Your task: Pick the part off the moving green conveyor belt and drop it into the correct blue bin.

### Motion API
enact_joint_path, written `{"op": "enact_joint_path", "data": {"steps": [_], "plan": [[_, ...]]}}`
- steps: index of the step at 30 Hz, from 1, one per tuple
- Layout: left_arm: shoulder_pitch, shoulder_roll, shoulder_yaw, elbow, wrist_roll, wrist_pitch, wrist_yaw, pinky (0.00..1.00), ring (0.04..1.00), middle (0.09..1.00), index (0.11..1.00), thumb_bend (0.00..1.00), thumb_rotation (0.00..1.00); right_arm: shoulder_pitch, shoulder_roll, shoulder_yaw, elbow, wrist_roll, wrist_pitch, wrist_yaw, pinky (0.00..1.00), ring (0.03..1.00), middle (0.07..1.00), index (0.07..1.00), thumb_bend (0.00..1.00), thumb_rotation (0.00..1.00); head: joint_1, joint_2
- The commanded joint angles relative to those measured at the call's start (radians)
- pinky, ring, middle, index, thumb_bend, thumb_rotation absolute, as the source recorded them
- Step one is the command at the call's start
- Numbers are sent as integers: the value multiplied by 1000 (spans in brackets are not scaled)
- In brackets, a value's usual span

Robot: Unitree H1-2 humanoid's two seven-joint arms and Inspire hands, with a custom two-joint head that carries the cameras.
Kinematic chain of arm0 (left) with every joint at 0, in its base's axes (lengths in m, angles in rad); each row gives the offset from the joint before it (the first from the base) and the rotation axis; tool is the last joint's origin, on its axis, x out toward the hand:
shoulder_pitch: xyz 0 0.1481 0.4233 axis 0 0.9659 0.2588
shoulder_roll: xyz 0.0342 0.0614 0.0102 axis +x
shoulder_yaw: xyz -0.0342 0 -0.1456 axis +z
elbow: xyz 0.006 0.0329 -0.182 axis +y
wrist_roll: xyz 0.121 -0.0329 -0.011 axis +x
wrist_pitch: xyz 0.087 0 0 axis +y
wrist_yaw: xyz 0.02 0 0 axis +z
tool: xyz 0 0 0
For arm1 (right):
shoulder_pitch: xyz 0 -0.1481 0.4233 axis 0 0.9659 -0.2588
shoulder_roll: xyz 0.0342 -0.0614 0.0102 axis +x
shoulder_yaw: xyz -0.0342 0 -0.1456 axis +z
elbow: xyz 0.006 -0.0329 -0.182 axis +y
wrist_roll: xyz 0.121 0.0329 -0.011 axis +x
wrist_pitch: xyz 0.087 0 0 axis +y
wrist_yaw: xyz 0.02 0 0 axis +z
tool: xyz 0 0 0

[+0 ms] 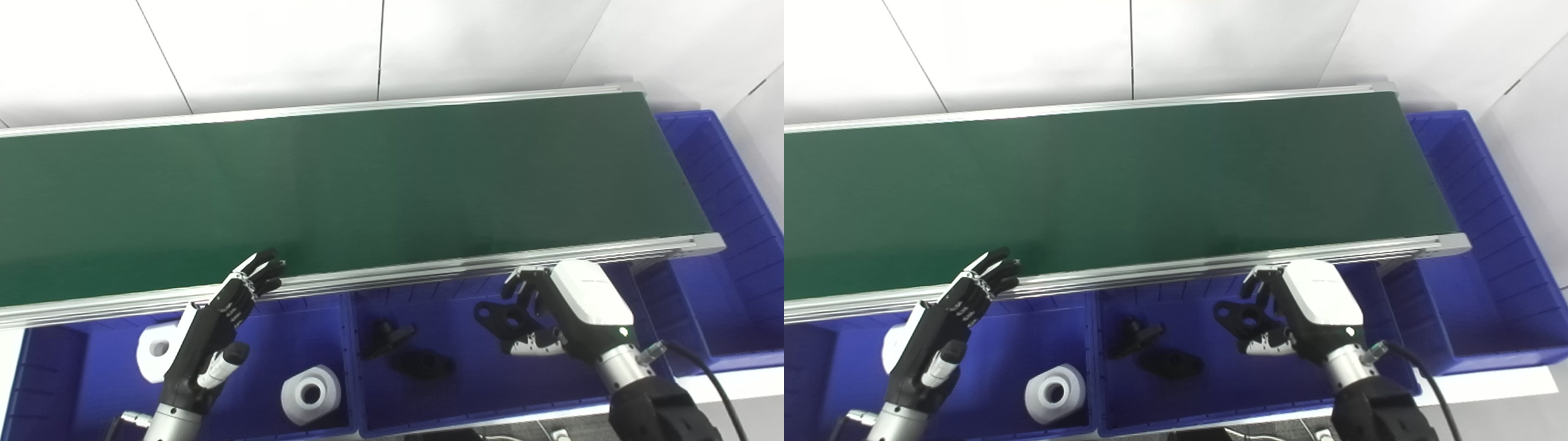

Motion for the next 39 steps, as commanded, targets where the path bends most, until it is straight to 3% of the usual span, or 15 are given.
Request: {"op": "enact_joint_path", "data": {"steps": [1,3,8,13,22,27,33,37,39], "plan": [[5,-2,7,-31,3,-14,-7,829,856,836,869,846,837,1,-6,-16,-37,-30,-9,4,497,581,622,578,670,285,2,0],[6,-4,6,-34,5,-10,-7,830,858,835,871,850,840,2,-6,-18,-41,-59,-8,25,563,639,674,639,771,450,2,-1],[7,-10,8,-40,14,-4,-5,825,855,837,872,852,845,-1,1,-29,-62,-96,5,100,636,737,773,735,922,683,4,-1],[8,-14,8,-45,14,5,-5,831,858,840,875,854,846,-5,9,-51,-83,-103,-8,139,631,740,774,748,991,750,7,-3],[6,-17,11,-35,17,-7,-6,821,852,838,872,858,852,-7,24,-70,-119,-65,-27,168,595,696,747,726,1000,764,11,-5],[3,-17,13,-22,20,-24,-8,814,849,837,869,859,854,5,50,-76,-195,91,-21,186,549,654,716,702,984,778,28,-14],[-1,-25,8,0,21,-34,-11,813,843,833,863,869,847,16,89,-73,-287,354,-36,179,626,694,719,723,952,859,76,-34],[-4,-35,3,13,29,-44,-8,807,840,835,863,864,840,14,140,-64,-314,548,-71,140,557,640,698,747,933,925,109,-46],[-5,-40,-1,15,34,-43,-8,808,841,838,864,862,834,5,172,-54,-302,614,-109,111,595,660,710,755,933,944,115,-52]]}}
